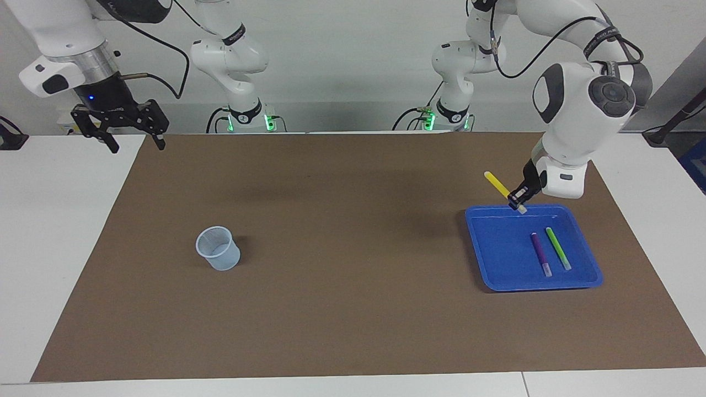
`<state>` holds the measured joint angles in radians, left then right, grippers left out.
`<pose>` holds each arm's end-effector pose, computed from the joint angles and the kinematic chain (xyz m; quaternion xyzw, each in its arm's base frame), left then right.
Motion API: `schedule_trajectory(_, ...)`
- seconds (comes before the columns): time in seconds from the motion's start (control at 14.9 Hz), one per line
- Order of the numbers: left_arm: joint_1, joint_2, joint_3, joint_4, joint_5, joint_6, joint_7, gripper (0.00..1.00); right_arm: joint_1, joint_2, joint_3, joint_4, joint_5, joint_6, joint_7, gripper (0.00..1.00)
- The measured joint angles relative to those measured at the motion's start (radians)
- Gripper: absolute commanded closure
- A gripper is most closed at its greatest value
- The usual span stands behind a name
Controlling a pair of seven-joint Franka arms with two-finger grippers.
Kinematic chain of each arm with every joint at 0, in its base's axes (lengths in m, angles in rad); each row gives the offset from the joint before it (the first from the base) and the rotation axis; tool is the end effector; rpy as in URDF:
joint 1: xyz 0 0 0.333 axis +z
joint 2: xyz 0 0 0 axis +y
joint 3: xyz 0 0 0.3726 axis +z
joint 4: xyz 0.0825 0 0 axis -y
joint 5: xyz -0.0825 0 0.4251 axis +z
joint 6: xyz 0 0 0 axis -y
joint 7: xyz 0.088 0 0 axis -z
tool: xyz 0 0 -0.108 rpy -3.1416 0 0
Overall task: Transfer and insert pens with both arms
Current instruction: 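Lift the yellow pen and carry it toward the table center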
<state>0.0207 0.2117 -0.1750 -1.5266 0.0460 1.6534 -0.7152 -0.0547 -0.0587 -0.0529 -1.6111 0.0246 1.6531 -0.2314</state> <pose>0.6641 -0.0870 0.5772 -0.9606 -0.2750 0.0351 0.0212 0.5792 -0.0612 0.7015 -0.9968 -0.0614 -0.0519 0.0052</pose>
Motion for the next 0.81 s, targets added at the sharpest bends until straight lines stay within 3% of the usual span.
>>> schedule_trajectory(0.4, 0.0, -0.12, 0.014, 0.006, -0.085, -0.062, -0.272, 1.0, 0.007, 0.0, 0.008, 0.001, -0.001, -0.039, -0.294, 0.03)
schedule_trajectory(0.81, -0.018, -0.138, 0.002, 0.006, -0.085, -0.065, -0.662, 1.0, 0.01, 0.0, 0.048, 0.035, -0.001, -0.093, -0.473, 0.03)
